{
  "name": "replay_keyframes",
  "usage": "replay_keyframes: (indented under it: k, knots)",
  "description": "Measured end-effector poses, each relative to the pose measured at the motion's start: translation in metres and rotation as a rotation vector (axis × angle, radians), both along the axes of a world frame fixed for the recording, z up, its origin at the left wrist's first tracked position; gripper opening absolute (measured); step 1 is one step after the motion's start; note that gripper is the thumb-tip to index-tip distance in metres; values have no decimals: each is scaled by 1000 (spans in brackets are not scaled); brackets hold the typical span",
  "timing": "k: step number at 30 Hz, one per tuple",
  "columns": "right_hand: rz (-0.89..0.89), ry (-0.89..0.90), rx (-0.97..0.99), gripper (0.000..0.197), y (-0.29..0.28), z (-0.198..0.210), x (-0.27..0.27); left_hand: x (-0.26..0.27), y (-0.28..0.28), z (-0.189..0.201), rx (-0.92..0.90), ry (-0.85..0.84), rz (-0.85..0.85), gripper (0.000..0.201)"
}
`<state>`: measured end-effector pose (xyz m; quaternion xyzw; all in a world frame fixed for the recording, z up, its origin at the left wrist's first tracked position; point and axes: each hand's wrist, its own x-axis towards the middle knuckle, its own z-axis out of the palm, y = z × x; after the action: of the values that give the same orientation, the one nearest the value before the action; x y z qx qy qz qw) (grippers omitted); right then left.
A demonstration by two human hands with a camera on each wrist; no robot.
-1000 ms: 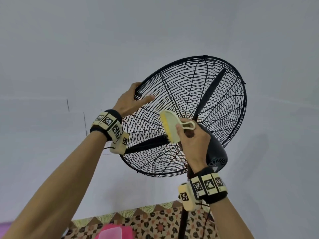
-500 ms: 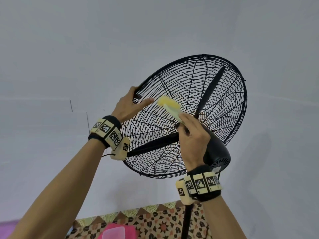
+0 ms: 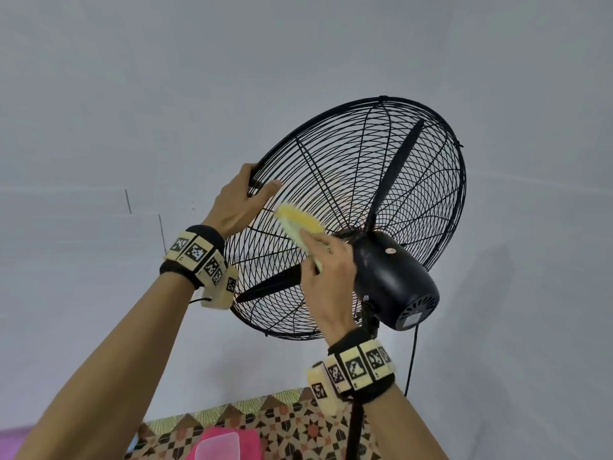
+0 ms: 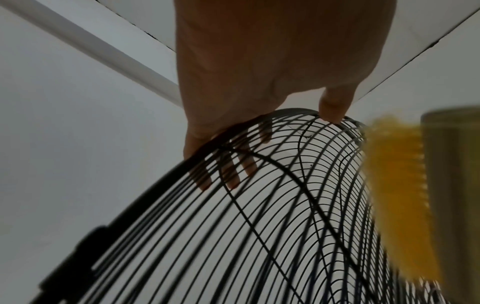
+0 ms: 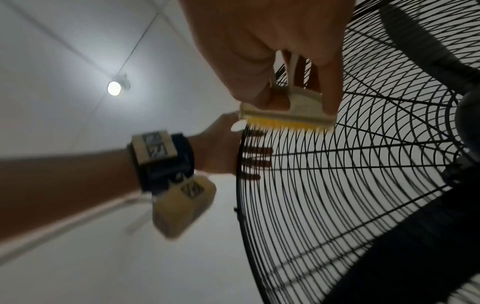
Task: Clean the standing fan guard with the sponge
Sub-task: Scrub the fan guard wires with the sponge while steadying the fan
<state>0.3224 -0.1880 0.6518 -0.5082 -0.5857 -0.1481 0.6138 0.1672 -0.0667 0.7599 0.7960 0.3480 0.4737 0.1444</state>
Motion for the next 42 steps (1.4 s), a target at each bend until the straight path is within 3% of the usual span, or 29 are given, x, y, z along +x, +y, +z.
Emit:
replay_keyframes:
  k: [2,4,8,10,15,17,21,23,27,30,34,39,42]
  knots:
    - [-25,160,107,54,2,14,8,4,-2,-2,29,-18,5,77]
    - [-29,203,95,60,8,21,6,7,-3,-4,42,-43,9,81]
    - [58,-10,-184,67,3,-6,-15,5,-4,-5,21,-62,17,82]
    - [141,-20,-229,63,-4,-13,-16,2,-3,-6,14,-68,16,82]
    - [-3,215,66,61,2,12,-5,5,-7,-9,48,-57,35,92]
    - [-10,205,40,64,9,11,-8,7,-6,-9,56,-63,55,92]
    - [129,14,-213,63,0,-15,-17,5,-3,-10,58,-69,82,95]
    - [144,51,-160,58,-8,-15,-11,4,-4,-11,70,-72,89,95]
    - [-56,253,66,54,4,2,12,8,-8,-11,82,-83,67,88]
    - [-78,260,-15,58,15,-5,15,8,-7,-11,89,-76,75,98]
    - [-19,51,-139,54,10,-39,7,4,-2,-14,95,-69,95,102]
    - [-112,288,61,57,11,-24,14,7,-5,-13,110,-62,87,97]
    - [-92,245,-8,59,18,-20,10,8,-4,-14,113,-67,88,96]
